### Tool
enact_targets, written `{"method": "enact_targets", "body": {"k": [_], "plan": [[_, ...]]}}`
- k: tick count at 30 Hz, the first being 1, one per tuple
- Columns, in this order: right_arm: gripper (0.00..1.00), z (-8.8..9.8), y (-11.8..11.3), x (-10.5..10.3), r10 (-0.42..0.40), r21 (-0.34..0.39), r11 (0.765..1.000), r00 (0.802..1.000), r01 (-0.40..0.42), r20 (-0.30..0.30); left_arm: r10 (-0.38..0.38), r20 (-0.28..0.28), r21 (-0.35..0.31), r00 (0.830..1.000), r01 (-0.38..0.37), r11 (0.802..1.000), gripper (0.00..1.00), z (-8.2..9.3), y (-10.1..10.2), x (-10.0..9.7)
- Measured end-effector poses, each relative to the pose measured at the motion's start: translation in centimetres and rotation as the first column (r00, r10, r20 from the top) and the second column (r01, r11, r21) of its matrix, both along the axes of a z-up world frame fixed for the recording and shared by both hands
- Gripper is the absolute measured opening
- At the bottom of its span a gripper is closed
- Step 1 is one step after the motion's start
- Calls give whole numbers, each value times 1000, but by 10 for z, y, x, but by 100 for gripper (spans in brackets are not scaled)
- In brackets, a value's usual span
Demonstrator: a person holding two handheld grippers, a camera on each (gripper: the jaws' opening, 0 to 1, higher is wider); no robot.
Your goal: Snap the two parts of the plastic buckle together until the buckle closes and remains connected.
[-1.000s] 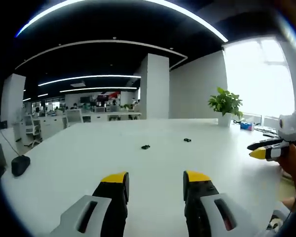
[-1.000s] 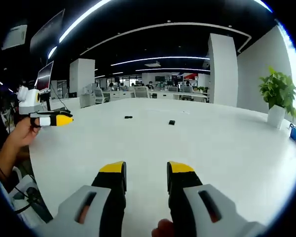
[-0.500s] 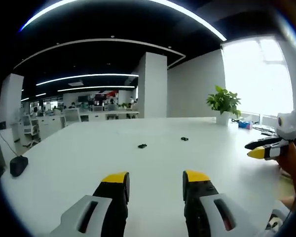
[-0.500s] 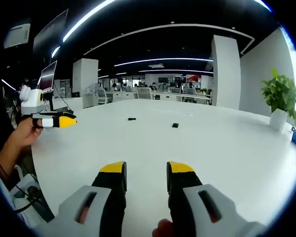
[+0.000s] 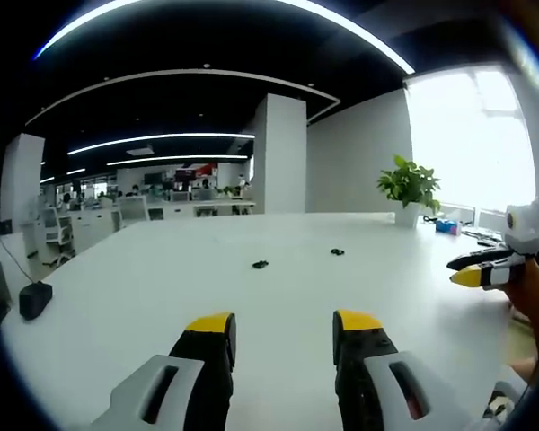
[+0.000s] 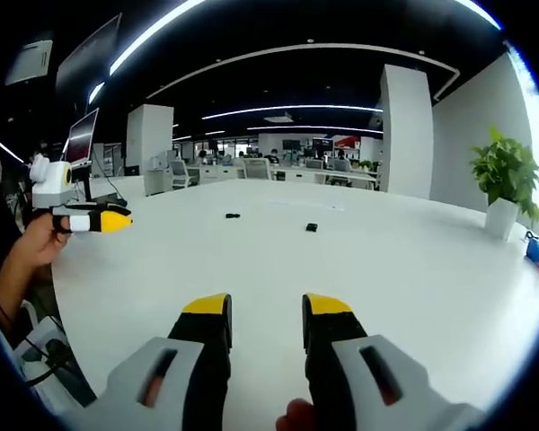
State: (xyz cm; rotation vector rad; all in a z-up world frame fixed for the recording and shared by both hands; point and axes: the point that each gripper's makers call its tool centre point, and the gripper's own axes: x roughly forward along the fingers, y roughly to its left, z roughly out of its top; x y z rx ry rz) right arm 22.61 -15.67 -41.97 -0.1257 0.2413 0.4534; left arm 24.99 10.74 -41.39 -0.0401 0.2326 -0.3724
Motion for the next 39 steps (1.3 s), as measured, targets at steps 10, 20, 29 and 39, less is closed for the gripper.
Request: {"method": "enact_targets", "body": {"k": [10, 20, 29, 39], "plan": [[31, -6, 2, 2, 5, -19, 1000, 1000, -6, -26, 17, 8, 5, 1000, -17, 1000, 44, 2, 10, 1], [31, -8, -8, 6, -35, -49, 998, 999, 33, -32, 27, 9, 6, 1000, -27, 1000, 44, 4, 12, 3], [31, -11, -17, 10, -59, -76, 996, 997, 56, -44, 22, -5, -1, 1000, -22, 1000, 45, -1, 11, 2], [30, -6, -21, 10, -70, -78, 995, 997, 67, -41, 24, 2, -4, 1000, -24, 1000, 45, 1, 15, -1]]}}
